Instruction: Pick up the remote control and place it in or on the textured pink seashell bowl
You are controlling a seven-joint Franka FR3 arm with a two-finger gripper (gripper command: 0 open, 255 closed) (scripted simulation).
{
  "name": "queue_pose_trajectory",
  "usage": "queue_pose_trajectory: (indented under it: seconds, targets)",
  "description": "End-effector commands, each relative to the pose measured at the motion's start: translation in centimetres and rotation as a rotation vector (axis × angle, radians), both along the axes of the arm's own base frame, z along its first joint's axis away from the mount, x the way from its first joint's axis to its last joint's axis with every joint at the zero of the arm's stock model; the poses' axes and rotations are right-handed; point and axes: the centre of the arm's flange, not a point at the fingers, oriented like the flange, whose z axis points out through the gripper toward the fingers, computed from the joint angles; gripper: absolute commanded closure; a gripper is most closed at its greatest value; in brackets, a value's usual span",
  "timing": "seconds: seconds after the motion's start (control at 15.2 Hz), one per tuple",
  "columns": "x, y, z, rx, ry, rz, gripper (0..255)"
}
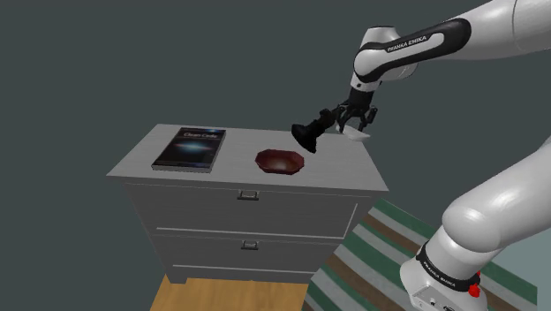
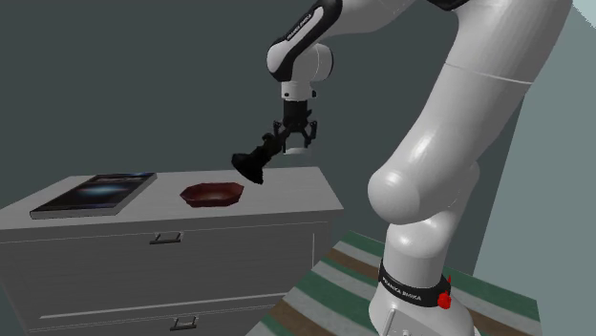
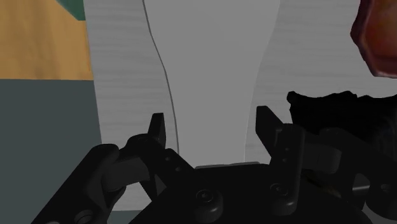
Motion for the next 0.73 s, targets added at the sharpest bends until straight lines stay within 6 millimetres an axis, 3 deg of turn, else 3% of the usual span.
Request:
queue_pose_trajectory:
  seconds: [0.0, 0.66]
  targets:
    - [0.7, 1.1, 0.6, 0.0, 0.0, 0.0, 255]
    - [7.3, 12.6, 1.0, 0.0, 0.0, 0.0, 255]
